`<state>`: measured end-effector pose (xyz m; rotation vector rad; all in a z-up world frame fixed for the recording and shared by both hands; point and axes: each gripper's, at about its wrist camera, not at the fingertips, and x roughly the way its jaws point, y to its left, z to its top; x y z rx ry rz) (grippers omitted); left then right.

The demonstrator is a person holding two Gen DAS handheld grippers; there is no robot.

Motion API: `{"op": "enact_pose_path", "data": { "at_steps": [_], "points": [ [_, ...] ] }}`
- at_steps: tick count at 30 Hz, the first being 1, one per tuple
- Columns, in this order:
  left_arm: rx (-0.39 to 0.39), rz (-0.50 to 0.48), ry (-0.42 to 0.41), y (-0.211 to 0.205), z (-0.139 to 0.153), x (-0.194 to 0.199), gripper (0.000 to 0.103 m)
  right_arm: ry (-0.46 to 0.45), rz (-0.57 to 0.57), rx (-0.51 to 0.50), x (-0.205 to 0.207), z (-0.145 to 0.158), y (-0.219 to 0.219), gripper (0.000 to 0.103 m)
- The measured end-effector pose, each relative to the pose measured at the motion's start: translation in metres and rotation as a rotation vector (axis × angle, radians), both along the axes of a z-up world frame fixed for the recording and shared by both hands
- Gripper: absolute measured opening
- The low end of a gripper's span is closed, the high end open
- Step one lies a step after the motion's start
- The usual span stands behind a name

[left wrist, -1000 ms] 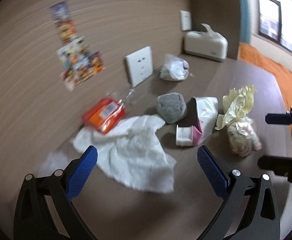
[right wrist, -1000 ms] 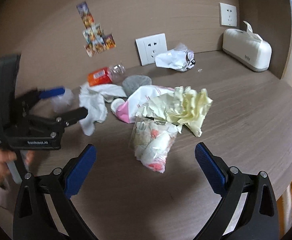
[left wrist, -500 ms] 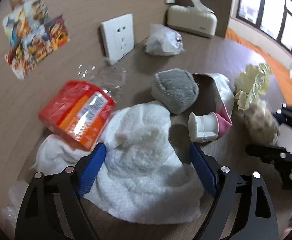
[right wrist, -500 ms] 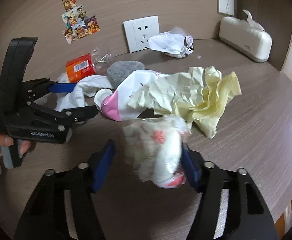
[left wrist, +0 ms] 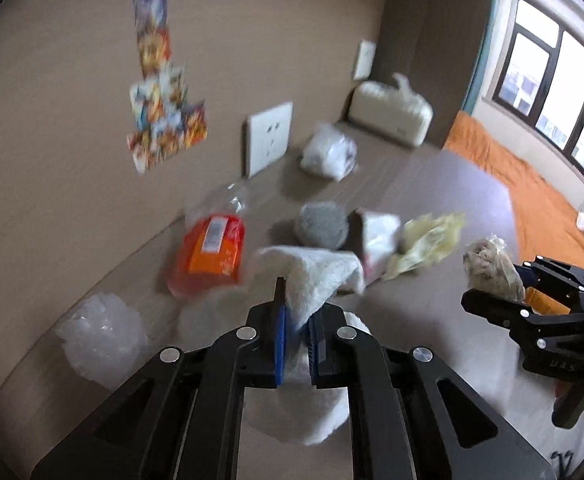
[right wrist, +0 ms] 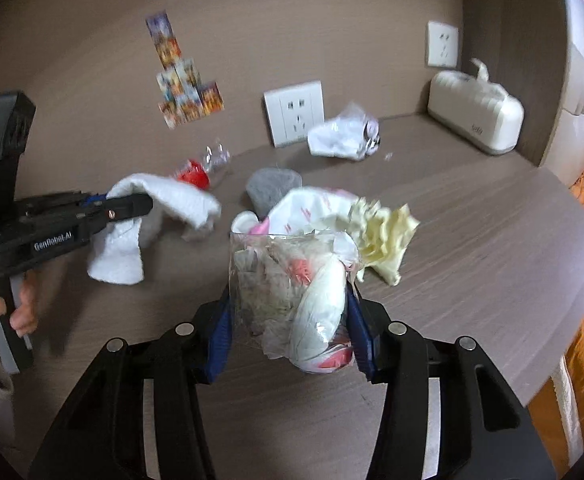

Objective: Collect trash
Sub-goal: 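Grasp the white tissue with the left tool while the right tool grasps the clear tissue bag, then carry the tissue and bag to the white bin and release them inside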

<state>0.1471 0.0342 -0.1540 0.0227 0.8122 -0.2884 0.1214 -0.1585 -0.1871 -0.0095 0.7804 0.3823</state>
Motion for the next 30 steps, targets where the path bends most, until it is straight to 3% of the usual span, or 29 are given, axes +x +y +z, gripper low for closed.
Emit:
{"op": "enact_pose_path", "data": {
  "at_steps": [8,13,19,23,30],
  "points": [
    [0.02,-0.055,-0.11,-0.072,0.047,-0.049,0.008,-0.062,-0.016,0.044,-0.035,0.044,-0.065,0.051],
    [0.065,0.023,-0.156,-0.131,0.057,-0.072,0.008,-0.096,0.047,0.062,-0.053,0.043,-0.131,0.051],
    [0.146,0.268,-0.234,-0.207,0.082,-0.085,0.008,-0.125,0.236,0.08,-0.067,0.039,-0.223,0.051],
    [0.202,0.366,-0.284,-0.262,0.113,-0.096,0.008,-0.113,0.33,0.058,-0.078,0.046,-0.277,0.051],
    [0.244,0.365,-0.359,-0.336,0.15,-0.112,0.008,-0.063,0.334,0.099,-0.098,0.045,-0.336,0.051]
  ]
}}
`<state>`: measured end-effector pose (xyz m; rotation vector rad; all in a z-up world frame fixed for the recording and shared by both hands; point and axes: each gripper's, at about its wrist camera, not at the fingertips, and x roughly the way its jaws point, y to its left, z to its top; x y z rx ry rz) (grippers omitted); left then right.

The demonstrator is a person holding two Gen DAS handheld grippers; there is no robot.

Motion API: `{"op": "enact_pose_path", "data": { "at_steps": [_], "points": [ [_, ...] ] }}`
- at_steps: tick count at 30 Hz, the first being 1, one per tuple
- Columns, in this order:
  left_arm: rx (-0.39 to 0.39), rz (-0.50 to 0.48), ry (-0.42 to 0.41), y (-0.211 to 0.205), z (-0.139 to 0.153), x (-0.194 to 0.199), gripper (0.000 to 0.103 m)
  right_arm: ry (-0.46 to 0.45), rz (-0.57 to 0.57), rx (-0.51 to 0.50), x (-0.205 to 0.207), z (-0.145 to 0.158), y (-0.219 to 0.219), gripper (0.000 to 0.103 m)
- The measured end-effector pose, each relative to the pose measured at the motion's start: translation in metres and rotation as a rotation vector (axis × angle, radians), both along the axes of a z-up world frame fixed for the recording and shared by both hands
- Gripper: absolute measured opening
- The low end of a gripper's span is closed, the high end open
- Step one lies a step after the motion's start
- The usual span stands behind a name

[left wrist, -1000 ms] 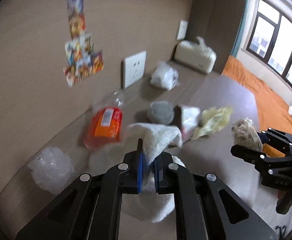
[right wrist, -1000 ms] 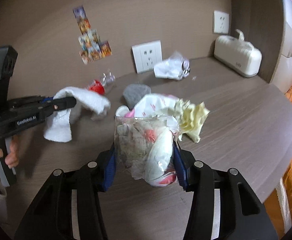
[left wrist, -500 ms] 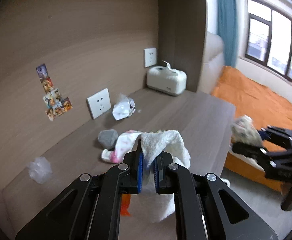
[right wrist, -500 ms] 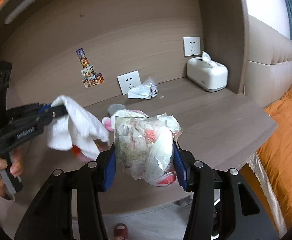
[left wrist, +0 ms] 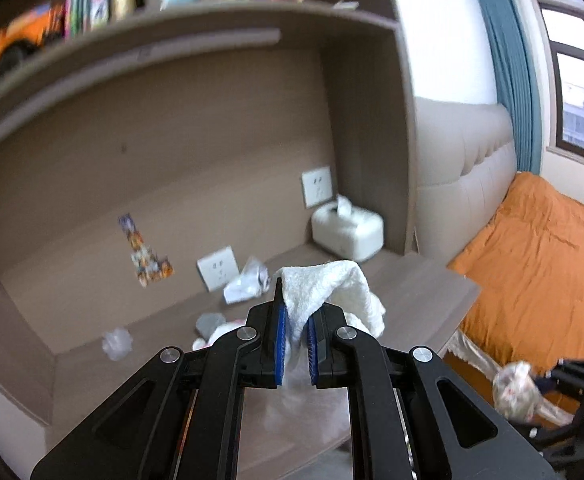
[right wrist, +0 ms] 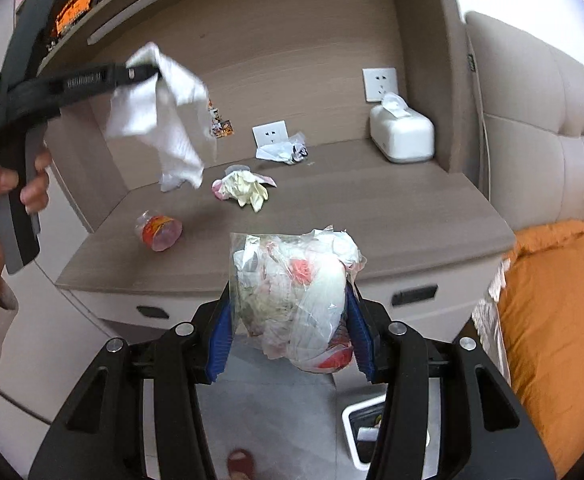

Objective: Collect trash
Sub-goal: 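Carry the tissue and bag to the white bin and release them inside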

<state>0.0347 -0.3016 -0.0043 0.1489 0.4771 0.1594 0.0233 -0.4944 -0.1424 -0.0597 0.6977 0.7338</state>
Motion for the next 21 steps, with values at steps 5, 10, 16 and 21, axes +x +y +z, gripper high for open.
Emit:
{"op": "enact_pose_path", "data": {
  "at_steps": [5,10,16,21],
  "points": [
    [-0.002,-0.033,-0.021,-0.017,0.024,-0.001,0.008,0.001,-0.03,-0.002,-0.013,0.001,-0.019,0.051],
    [-0.006,-0.1,-0.027,-0.036,0.023,-0.024,0.008,-0.024,-0.103,-0.005,-0.024,0.007,-0.028,0.051],
    [-0.085,-0.215,0.037,-0.051,-0.018,-0.036,0.008,0.005,-0.218,-0.029,-0.031,0.0,-0.035,0.051],
    [-0.159,-0.3,0.097,-0.06,-0.056,-0.042,0.008,0.021,-0.284,-0.074,-0.032,-0.012,-0.042,0.051]
  ]
}}
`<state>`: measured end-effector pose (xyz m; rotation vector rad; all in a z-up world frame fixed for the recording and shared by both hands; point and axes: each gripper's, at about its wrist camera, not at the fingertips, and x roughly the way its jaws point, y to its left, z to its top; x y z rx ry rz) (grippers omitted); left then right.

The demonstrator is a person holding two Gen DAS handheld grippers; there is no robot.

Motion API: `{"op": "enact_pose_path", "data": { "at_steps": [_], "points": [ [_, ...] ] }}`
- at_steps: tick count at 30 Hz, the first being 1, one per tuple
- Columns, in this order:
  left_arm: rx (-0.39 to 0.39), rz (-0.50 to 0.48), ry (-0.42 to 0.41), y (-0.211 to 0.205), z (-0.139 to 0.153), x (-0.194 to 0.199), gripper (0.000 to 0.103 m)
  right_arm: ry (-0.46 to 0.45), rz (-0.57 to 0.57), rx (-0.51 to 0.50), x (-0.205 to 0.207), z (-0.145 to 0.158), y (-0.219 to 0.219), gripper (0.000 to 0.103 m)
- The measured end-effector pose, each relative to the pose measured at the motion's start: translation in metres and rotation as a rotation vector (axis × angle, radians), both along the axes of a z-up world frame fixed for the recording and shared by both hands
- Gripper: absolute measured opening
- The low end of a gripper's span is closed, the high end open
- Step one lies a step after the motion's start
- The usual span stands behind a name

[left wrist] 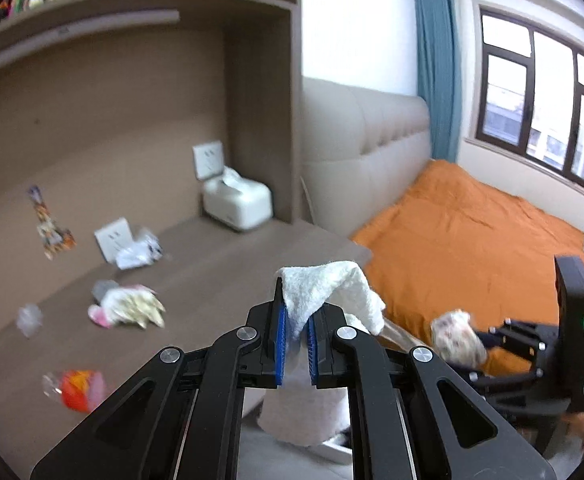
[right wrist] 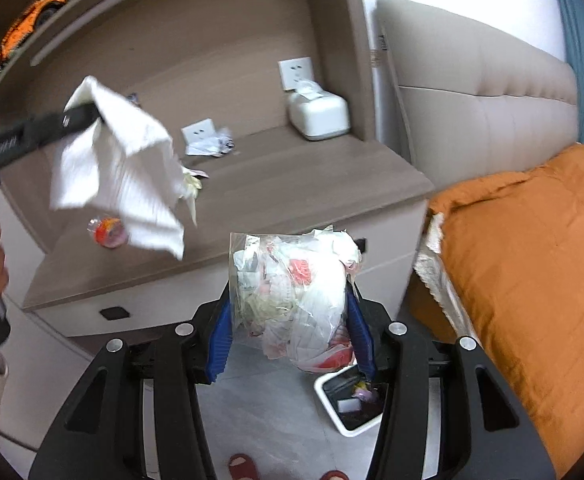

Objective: Collect trash
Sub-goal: 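Carry the tissue and bag to the white bin and release them inside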

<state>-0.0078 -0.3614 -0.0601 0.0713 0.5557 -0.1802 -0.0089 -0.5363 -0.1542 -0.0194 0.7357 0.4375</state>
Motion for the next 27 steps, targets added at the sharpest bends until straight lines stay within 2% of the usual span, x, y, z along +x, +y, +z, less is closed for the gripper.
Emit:
{"op": "enact_pose_path", "data": {
  "at_steps": [4,7,12,15,17,20,23,27],
  "points": [
    [-0.003,0.002,0.049,-0.014,-0.03,0.001,0.008,0.012,0.024,-0.036,0.007,-0.017,-0.01,0.051],
    [0.003,0.046,0.107,-0.029,-0.064,0.006,0.008,0.039,0.081,-0.063,0.021,-0.041,-0.022,0.051],
    [-0.089,0.172,0.213,-0.057,-0.142,0.02,0.008,0.076,0.251,-0.079,0.053,-0.099,-0.044,0.051],
    [-0.123,0.237,0.267,-0.083,-0.201,0.029,0.008,0.108,0.358,-0.078,0.078,-0.15,-0.058,0.051],
    [-0.107,0.274,0.326,-0.1,-0.244,0.038,0.008,0.142,0.399,-0.082,0.091,-0.189,-0.064,0.051],
    [-0.145,0.308,0.415,-0.117,-0.318,0.051,0.008,0.201,0.431,-0.094,0.108,-0.251,-0.071,0.051],
    [-0.186,0.314,0.509,-0.132,-0.399,0.064,0.008,0.289,0.446,-0.069,0.126,-0.309,-0.075,0.051],
    [-0.197,0.296,0.586,-0.149,-0.483,0.072,0.008,0.364,0.455,-0.07,0.144,-0.377,-0.076,0.052]
  ]
}}
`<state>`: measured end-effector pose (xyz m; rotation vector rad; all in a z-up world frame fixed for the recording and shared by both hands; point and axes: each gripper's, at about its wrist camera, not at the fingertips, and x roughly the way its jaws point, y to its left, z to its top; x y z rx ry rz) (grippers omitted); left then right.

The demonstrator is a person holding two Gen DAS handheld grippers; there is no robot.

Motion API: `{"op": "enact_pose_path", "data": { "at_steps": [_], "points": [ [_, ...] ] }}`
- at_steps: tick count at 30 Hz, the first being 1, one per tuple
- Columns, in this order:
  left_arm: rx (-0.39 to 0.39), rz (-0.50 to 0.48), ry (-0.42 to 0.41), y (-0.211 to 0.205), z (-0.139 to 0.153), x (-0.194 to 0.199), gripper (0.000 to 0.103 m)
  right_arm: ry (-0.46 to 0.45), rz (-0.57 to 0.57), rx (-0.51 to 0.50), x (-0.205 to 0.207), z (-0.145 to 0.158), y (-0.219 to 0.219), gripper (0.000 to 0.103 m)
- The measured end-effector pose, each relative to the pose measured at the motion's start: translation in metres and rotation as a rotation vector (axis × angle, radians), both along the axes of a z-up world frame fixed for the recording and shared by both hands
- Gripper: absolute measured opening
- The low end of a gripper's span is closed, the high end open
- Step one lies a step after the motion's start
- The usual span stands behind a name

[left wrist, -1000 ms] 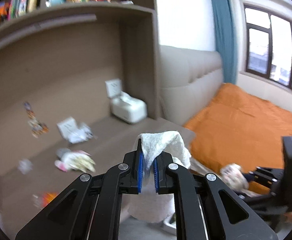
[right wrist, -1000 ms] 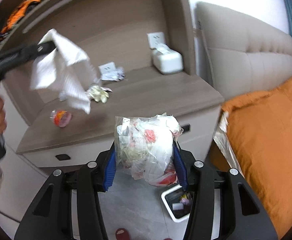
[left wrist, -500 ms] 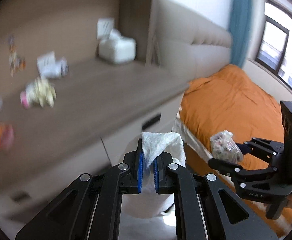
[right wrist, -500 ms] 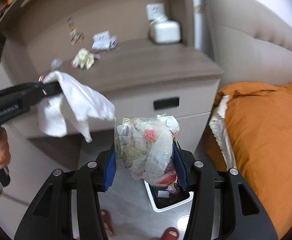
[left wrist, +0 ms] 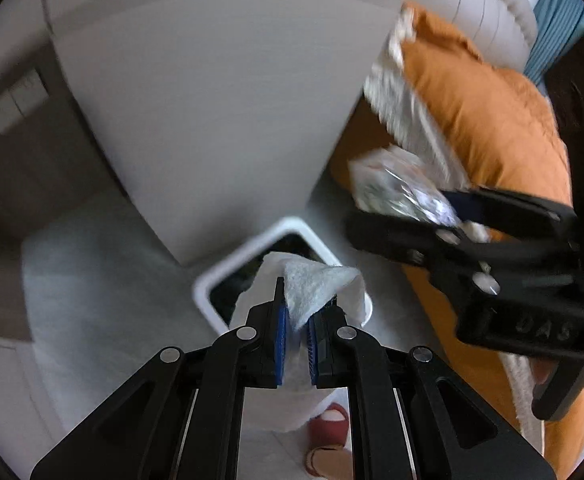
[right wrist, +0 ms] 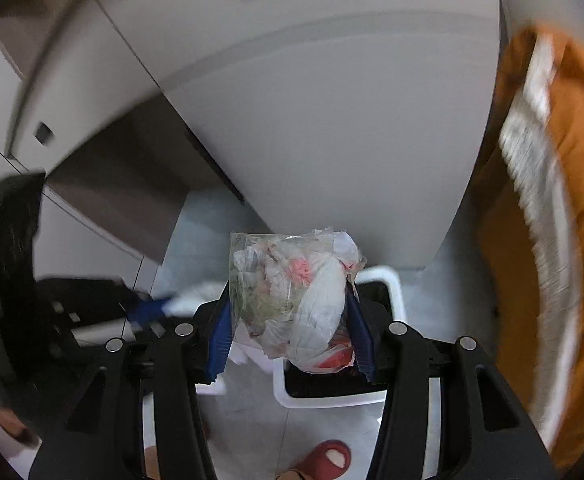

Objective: Collect trash
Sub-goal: 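Carry the tissue and bag to the white bin and release them inside, then move both tools back from the bin to the desk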

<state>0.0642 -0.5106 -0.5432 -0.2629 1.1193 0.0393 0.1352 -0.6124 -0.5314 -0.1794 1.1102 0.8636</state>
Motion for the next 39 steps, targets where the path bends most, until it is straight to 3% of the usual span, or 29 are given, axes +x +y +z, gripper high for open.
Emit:
{"op": "enact_pose_path", "data": {
  "at_steps": [2,3,4,5,8,11,17,23,28,32,39],
  "points": [
    [-0.024,-0.014,0.028,-0.008,-0.03,0.0,0.01,0.022,-0.002,-0.011,0.006,-0.03,0.0,0.056],
    [-0.051,-0.014,0.045,-0.01,-0.046,0.001,0.023,0.036,0.003,-0.03,0.01,-0.051,0.002,0.076],
    [-0.079,-0.016,0.066,-0.01,-0.061,0.003,0.046,0.026,-0.005,-0.041,0.01,-0.06,0.002,0.088],
    [-0.101,-0.014,0.095,-0.012,-0.078,0.005,0.1,0.011,-0.015,-0.04,0.012,-0.073,0.002,0.099],
    [-0.102,-0.004,0.105,-0.013,-0.103,0.006,0.098,0.022,-0.004,-0.07,0.016,-0.097,0.005,0.099],
    [-0.043,-0.015,0.115,-0.015,-0.108,0.008,0.098,0.024,-0.008,-0.069,0.019,-0.098,0.006,0.099],
    [-0.008,-0.014,0.117,-0.005,-0.077,0.012,0.098,-0.013,-0.02,-0.069,0.023,-0.063,0.006,0.099],
    [-0.011,0.014,0.085,0.013,0.003,0.013,0.098,-0.089,-0.08,-0.036,0.017,0.033,-0.005,0.099],
    [0.018,0.042,0.037,0.032,0.082,-0.004,0.098,-0.143,-0.137,0.028,-0.004,0.131,-0.007,0.099],
    [0.003,0.063,-0.028,0.052,0.153,-0.025,0.098,-0.222,-0.16,0.081,-0.031,0.202,0.003,0.099],
    [0.068,0.117,-0.17,0.092,0.276,-0.063,0.098,-0.397,-0.216,0.18,-0.065,0.309,0.024,0.099]
  ]
}}
